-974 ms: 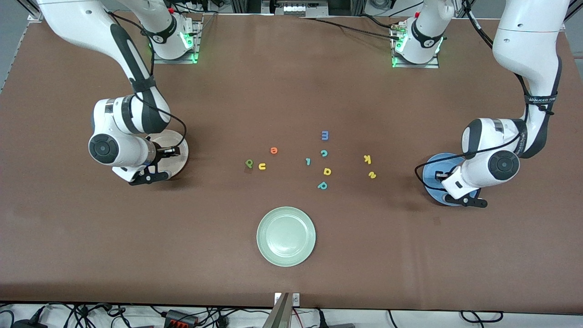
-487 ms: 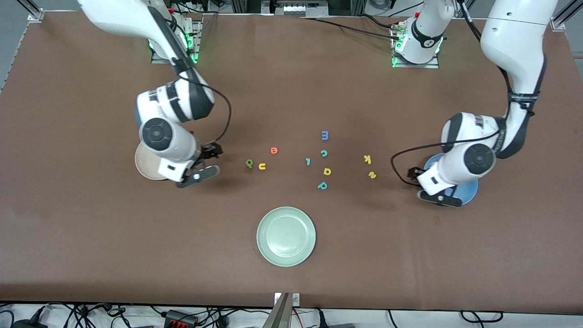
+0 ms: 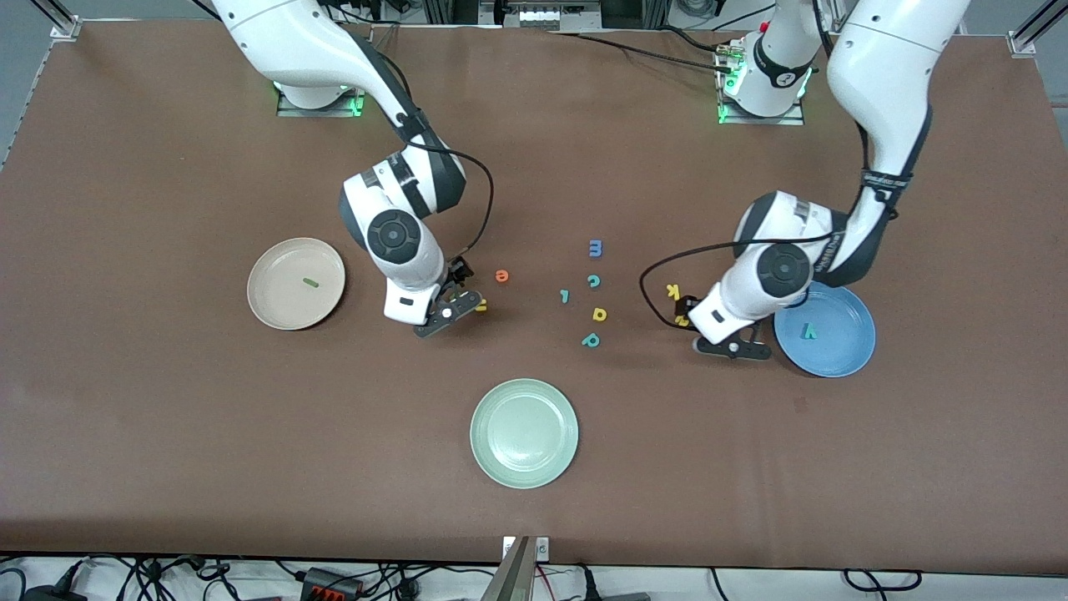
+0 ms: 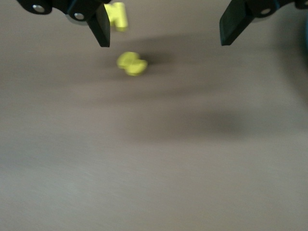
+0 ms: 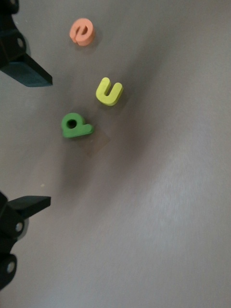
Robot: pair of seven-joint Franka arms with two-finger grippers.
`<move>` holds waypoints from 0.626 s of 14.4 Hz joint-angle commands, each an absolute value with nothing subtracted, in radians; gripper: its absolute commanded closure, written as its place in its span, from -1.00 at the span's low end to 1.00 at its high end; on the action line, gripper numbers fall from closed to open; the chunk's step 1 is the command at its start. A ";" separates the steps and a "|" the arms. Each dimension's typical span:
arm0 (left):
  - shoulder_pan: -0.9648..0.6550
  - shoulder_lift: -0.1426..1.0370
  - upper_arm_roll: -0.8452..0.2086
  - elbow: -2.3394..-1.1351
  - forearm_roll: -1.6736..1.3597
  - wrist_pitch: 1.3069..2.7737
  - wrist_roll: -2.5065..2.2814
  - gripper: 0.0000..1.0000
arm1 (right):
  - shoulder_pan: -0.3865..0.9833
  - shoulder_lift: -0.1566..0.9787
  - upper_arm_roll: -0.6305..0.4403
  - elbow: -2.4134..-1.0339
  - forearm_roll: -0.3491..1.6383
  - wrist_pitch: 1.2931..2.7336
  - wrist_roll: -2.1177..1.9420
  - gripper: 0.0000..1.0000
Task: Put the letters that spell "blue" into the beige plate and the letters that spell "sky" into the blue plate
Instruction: 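Grasp the yellow z with the left gripper while the right gripper grasps the green d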
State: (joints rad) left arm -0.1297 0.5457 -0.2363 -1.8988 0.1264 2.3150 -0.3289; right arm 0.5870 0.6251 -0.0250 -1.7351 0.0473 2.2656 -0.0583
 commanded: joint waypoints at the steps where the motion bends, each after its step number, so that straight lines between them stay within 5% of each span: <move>1: -0.183 0.566 -0.225 -1.901 0.195 2.342 -0.419 -1.00 | 0.588 0.670 -0.032 -1.707 0.060 2.296 -0.109 -0.84; 6: -0.181 0.594 -0.224 -1.904 0.230 2.387 -0.442 -0.60 | 0.601 0.696 -0.017 -1.697 0.067 2.299 -0.106 -0.15; 9: -0.170 0.607 -0.221 -1.898 0.244 2.405 -0.443 -0.21 | 0.601 0.706 -0.015 -1.690 0.069 2.299 -0.097 -0.15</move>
State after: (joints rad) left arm -0.1808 0.6009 -0.2205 -1.9008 0.2103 2.3797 -0.4251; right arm 0.5996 0.6859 -0.0175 -1.7211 0.0505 2.3017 -0.0888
